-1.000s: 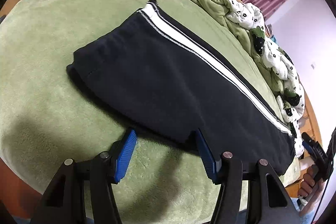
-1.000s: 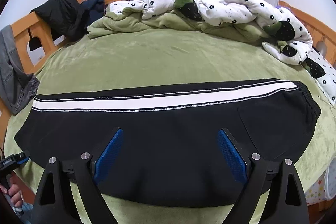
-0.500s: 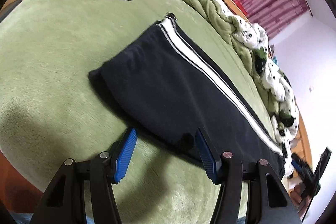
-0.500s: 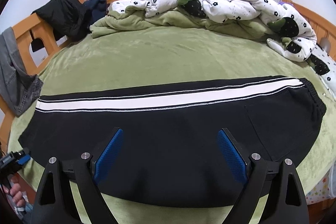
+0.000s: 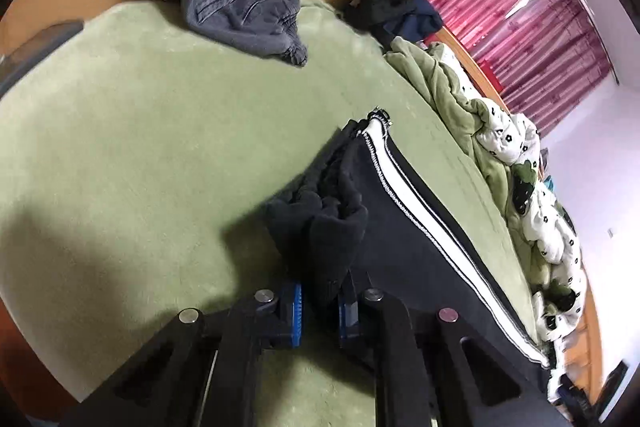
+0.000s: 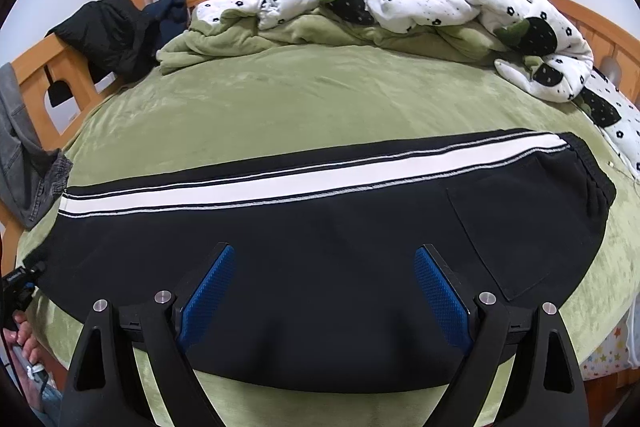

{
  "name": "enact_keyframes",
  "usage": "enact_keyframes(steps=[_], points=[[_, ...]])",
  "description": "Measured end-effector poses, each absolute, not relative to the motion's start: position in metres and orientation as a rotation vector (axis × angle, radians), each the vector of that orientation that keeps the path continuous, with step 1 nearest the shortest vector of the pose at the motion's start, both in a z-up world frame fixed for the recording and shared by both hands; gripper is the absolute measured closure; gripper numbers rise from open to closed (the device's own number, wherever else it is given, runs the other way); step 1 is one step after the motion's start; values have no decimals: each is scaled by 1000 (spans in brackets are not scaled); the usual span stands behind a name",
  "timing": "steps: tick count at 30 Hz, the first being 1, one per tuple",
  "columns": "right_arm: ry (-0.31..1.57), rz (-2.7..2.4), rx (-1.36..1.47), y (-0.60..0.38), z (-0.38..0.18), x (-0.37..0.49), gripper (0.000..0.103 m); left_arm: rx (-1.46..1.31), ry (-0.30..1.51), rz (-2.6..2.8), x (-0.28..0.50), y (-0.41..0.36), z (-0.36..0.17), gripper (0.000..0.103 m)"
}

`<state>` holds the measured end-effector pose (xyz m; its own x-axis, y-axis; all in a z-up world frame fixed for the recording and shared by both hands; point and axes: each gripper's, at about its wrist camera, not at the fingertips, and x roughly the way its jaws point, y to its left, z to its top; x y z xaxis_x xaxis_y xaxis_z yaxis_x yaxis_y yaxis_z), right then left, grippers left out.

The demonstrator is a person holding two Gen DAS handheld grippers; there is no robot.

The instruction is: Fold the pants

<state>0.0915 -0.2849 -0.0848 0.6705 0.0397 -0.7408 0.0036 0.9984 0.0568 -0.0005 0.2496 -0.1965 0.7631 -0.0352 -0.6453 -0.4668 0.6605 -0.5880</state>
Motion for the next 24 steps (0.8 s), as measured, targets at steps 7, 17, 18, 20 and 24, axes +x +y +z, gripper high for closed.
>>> enact_keyframes(steps=[7, 17, 18, 20, 24], points=[[840, 3, 96, -307, -86, 87, 13, -802, 738, 287, 12, 244, -209, 70], [793, 7, 49, -327, -76, 65, 13, -477, 725, 440, 31, 202, -150, 90], [786, 2, 39, -330, -76, 61, 13, -438, 710, 441, 32, 195, -140, 90], [769, -13, 9, -337, -76, 53, 13, -330, 673, 422, 37, 169, -113, 91], [754, -30, -35, -354, -78, 40, 13, -130, 572, 309, 42, 96, -61, 92]])
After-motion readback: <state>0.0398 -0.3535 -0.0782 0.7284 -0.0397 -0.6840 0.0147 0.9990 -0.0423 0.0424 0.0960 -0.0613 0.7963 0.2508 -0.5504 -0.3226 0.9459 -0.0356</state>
